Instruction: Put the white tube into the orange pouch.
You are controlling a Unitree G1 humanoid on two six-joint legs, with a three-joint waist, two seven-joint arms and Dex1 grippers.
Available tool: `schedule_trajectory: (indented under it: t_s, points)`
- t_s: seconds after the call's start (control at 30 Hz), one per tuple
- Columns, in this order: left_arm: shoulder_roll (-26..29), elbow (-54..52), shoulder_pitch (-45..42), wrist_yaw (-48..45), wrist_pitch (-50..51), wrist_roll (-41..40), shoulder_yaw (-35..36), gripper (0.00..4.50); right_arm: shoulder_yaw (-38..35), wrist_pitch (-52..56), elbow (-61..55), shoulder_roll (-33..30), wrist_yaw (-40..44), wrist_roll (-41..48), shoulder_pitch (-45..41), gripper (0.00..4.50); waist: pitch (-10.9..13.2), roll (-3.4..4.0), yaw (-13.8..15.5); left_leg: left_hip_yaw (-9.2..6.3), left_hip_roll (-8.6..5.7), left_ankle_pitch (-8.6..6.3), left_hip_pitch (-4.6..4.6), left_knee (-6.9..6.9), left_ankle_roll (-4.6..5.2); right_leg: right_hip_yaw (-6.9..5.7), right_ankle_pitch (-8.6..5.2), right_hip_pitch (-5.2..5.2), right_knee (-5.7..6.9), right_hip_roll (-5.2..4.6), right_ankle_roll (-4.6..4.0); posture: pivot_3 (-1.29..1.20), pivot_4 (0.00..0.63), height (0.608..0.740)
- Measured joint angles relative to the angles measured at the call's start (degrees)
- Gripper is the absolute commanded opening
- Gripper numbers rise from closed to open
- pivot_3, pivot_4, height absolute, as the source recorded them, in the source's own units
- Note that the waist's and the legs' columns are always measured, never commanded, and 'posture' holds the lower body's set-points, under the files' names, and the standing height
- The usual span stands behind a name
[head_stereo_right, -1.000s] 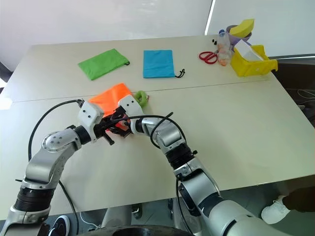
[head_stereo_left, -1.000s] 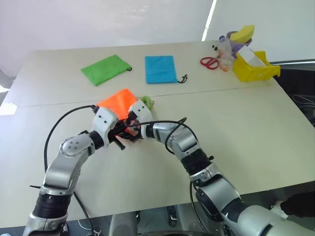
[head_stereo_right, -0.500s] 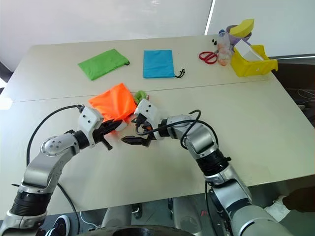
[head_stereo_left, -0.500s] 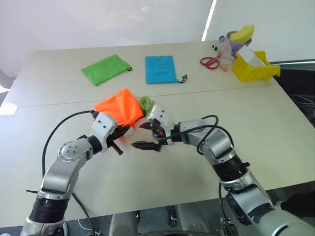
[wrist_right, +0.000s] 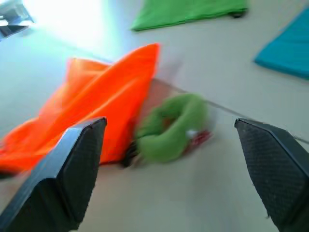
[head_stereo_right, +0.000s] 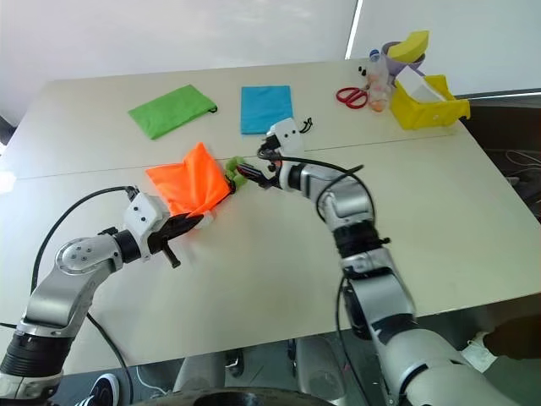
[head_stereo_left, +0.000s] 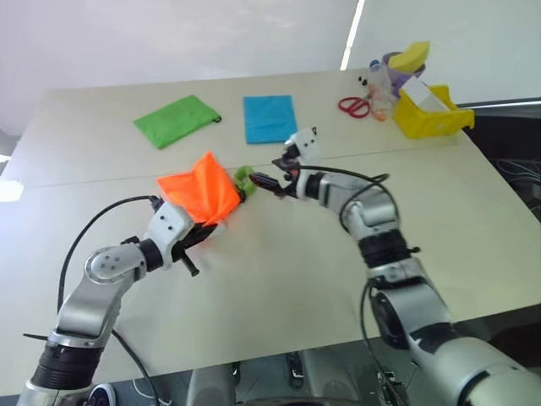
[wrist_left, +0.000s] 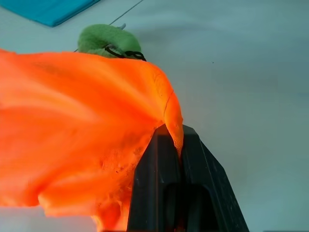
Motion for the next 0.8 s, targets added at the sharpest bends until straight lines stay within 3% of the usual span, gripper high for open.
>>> schedule_trajectory:
  t_s: [0.17, 0.4, 0.5, 0.73, 0.8]
  points:
    - [-0.1, 0.0, 0.1, 0.4, -0.7, 0.1, -0.1, 0.00, -0.5, -5.5, 12.0, 3.6, -5.9, -3.3, -4.0, 4.44, 0.0, 0.00, 0.1, 0.09, -0.04, 0.01, -0.07, 0.00, -0.02, -0.01, 0.07, -0.03, -0.01, -0.03, 0.17, 0.00, 0.150, 0.734]
    - [-0.4, 0.0, 0.6, 1.2, -1.0, 0.4, -0.1, 0.00, 0.1, -10.8, 20.5, 4.8, -7.6, -7.2, -6.5, 4.44, 0.0, 0.01, 0.0, 0.11, -0.02, 0.01, -0.01, 0.00, -0.03, 0.00, 0.06, -0.02, 0.03, -0.03, 0.14, 0.00, 0.150, 0.734]
    - [-0.6, 0.0, 0.6, 1.4, -1.1, 0.6, -0.1, 0.00, 0.1, -11.8, 22.3, 4.9, -7.7, -7.8, -7.4, 3.66, 0.0, 0.01, 0.0, 0.09, 0.00, 0.02, 0.00, 0.00, -0.04, 0.00, 0.04, -0.02, 0.05, -0.03, 0.11, 0.00, 0.150, 0.734]
    - [-1.0, 0.0, 0.6, 1.6, -1.1, 0.8, -0.2, 0.00, 1.1, -11.5, 22.5, 5.4, -4.2, -9.1, -7.4, 0.17, 0.0, 0.02, 0.0, 0.10, 0.01, 0.02, 0.00, 0.00, -0.04, 0.00, 0.05, -0.02, 0.05, -0.05, 0.13, 0.00, 0.150, 0.734]
    - [-1.0, 0.0, 0.6, 1.6, -1.1, 0.9, -0.2, 0.00, 1.3, -10.8, 20.9, 5.4, -3.1, -9.3, -6.9, 0.07, 0.0, 0.02, 0.0, 0.09, 0.02, 0.02, 0.00, 0.01, -0.04, 0.00, 0.05, -0.01, 0.05, -0.06, 0.13, 0.00, 0.150, 0.734]
